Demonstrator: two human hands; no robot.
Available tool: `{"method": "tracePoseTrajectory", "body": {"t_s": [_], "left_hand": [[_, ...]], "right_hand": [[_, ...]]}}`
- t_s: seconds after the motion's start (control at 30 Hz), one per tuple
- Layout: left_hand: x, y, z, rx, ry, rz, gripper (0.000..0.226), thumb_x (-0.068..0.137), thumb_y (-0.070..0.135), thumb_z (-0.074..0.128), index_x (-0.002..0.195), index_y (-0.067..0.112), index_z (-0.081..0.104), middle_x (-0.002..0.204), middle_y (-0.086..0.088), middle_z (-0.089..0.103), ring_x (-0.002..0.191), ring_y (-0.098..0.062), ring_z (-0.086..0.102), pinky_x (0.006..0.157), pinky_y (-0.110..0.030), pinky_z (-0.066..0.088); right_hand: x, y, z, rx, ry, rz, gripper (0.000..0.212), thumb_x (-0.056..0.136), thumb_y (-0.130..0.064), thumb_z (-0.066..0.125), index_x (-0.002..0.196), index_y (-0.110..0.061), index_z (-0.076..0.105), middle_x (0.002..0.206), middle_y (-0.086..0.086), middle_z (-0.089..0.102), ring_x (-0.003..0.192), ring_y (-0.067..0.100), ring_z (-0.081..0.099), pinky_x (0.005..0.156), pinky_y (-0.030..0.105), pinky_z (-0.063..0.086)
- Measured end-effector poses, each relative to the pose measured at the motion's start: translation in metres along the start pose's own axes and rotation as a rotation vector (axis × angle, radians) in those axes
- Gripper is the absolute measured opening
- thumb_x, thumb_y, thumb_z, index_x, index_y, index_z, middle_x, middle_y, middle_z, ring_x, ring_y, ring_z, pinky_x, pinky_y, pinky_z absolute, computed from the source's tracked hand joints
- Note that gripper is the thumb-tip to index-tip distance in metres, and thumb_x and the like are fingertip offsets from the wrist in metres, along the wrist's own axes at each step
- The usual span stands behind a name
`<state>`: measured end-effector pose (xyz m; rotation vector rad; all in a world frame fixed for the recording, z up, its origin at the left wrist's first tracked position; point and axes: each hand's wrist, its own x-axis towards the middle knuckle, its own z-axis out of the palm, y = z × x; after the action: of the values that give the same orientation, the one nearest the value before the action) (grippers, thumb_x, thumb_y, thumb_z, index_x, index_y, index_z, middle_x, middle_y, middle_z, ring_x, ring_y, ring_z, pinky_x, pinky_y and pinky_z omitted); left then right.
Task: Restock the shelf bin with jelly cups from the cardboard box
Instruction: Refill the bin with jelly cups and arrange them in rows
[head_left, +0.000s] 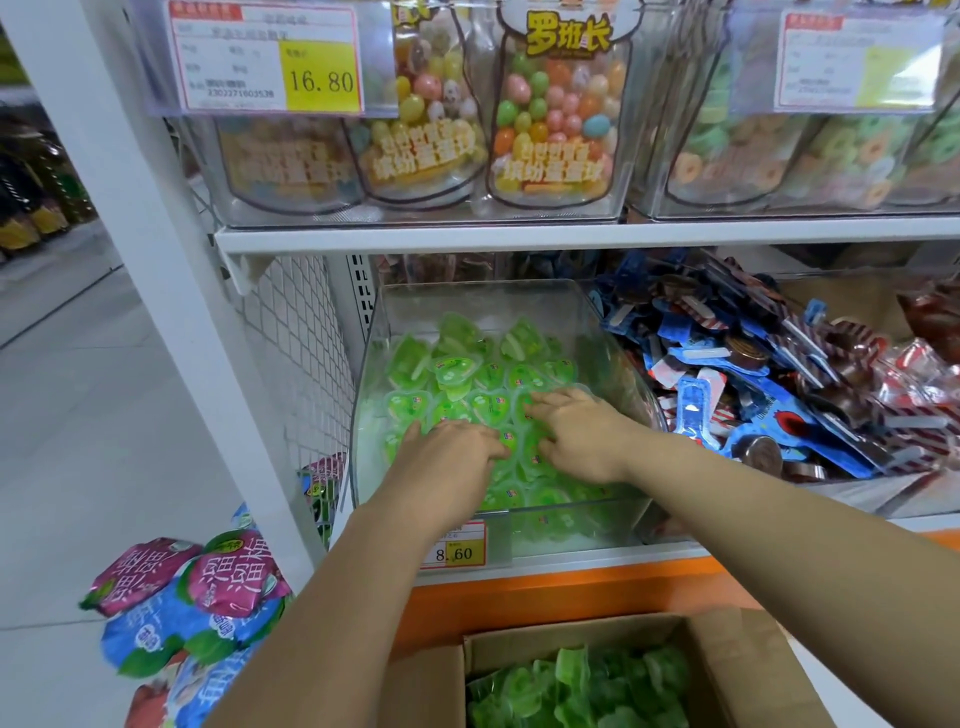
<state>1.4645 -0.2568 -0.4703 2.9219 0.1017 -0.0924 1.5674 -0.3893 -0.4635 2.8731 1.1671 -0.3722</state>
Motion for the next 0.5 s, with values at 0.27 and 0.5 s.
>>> {"method": "tracePoseTrajectory", "body": {"t_s": [0.27, 0.5], "left_hand": [[0.0055, -0.0044, 0.0061, 0.015, 0.009, -0.012, 0.054, 0.095, 0.003, 0.045, 0.136, 0.038, 0.046, 0.151, 0.014, 0.031, 0.141, -0.013, 0.023, 0.115, -0.05, 0.012], [0.0045, -0.0054, 0.0084, 0.025, 0.047, -0.009, 0.055, 0.094, 0.001, 0.045, 0.136, 0.037, 0.047, 0.15, 0.015, 0.033, 0.141, -0.014, 0.025, 0.114, -0.05, 0.015]], "right_hand": [[-0.0024, -0.0056, 0.008, -0.011, 0.034, 0.038, 0.053, 0.097, -0.028, 0.038, 0.147, -0.016, 0.025, 0.158, 0.001, 0.012, 0.143, 0.024, 0.012, 0.116, 0.046, 0.014], [-0.0056, -0.0029, 0.0042, 0.108, 0.144, -0.031, 0.047, 0.088, -0.017, 0.053, 0.134, -0.01, 0.047, 0.141, 0.01, 0.042, 0.129, 0.028, 0.039, 0.105, 0.041, 0.036]]}}
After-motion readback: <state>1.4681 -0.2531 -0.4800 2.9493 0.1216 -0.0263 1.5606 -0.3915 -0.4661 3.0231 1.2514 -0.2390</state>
